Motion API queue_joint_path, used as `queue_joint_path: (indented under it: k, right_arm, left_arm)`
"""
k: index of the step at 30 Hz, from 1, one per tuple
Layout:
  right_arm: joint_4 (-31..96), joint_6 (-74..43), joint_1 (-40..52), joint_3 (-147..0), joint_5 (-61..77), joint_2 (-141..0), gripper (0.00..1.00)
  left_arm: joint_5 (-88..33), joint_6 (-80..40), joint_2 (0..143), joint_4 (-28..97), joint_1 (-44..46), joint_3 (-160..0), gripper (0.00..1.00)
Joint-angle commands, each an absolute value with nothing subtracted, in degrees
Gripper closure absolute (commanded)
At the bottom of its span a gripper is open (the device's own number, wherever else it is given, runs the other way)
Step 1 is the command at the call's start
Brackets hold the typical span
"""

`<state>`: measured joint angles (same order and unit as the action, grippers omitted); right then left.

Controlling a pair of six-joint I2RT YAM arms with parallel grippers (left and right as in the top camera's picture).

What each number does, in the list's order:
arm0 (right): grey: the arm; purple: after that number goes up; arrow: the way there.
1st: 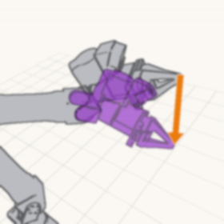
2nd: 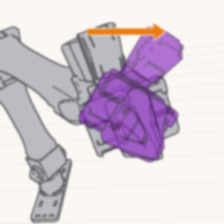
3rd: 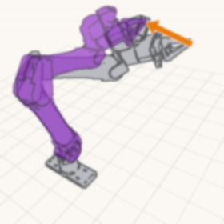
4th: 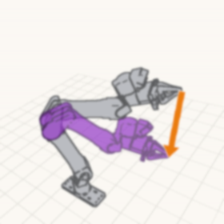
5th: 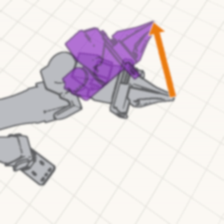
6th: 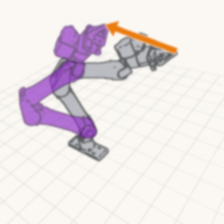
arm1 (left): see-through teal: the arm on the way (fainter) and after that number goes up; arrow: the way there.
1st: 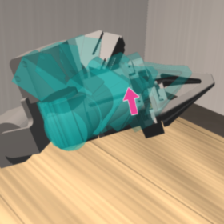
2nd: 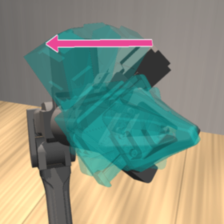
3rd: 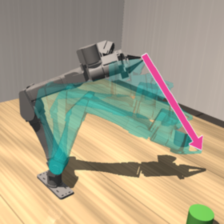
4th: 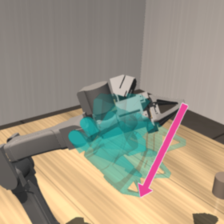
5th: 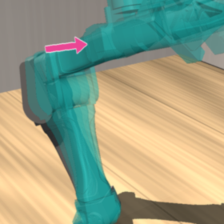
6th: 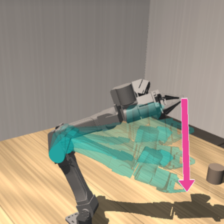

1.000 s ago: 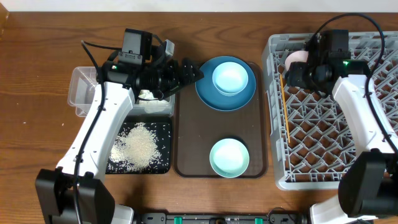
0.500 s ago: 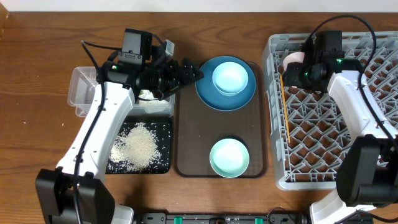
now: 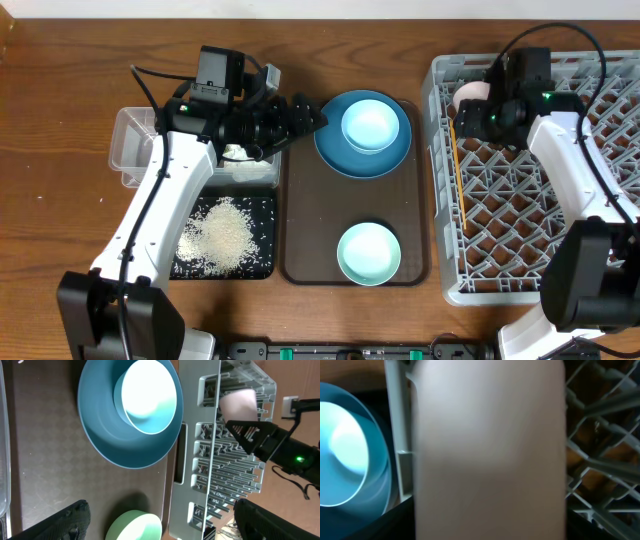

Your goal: Sort waste into correct bins and load items into the dishwasher rack

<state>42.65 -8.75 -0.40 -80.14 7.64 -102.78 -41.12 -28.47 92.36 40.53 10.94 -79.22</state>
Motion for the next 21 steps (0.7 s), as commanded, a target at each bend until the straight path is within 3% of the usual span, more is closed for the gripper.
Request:
queue_joint_path:
  k: [1, 13, 21]
  right_arm:
    - [43.0, -8.7, -0.8, -83.7, 7.5, -103.7, 0.24]
    - [43.4, -7.5, -0.8, -85.4, 8.4, -103.7, 0.2]
    - [49.8, -5.2, -0.7, -85.4, 23.0, -103.7, 0.12]
  left_arm:
    - [-40.4, -28.1, 91.7, 40.7, 10.8, -79.6, 0.06]
    - [-40.4, -28.1, 91.7, 40.7, 10.8, -79.6, 0.06]
    - [-40.4, -28.1, 91.7, 40.7, 10.8, -79.6, 0.06]
